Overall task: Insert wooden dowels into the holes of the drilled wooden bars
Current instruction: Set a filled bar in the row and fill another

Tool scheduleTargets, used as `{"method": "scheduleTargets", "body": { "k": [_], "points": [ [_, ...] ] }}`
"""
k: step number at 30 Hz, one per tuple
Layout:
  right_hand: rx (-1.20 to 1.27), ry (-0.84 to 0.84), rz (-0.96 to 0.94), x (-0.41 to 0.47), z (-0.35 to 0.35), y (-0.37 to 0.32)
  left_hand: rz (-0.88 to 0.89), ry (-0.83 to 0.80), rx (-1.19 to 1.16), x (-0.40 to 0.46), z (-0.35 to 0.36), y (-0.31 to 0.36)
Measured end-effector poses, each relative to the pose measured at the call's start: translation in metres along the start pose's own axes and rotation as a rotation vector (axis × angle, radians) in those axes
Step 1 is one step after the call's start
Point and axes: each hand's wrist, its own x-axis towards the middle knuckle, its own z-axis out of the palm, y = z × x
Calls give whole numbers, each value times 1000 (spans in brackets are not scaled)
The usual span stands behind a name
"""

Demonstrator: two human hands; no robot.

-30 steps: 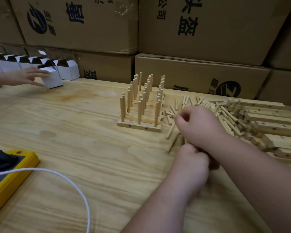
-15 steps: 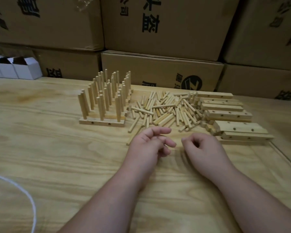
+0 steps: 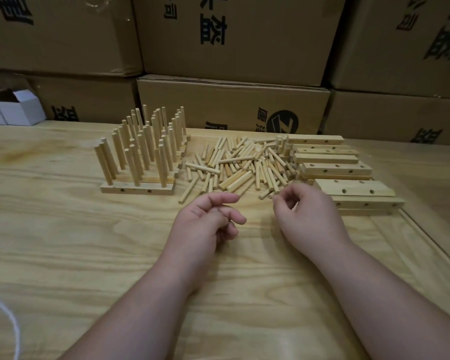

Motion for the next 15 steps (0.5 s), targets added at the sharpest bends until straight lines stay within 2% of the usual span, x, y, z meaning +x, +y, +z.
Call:
{"method": "scheduleTargets", "body": {
  "k": [3,8,15],
  "points": [
    [-151,29,27,11,-18,6,-5,-2,-10,0,-1,0],
    [-430,-64,197,15,-32,14,-9,0,-28,0,-1,0],
    [-508,-85,217,14,-29,20,-15,8,-16,-1,-1,2]
  ]
}}
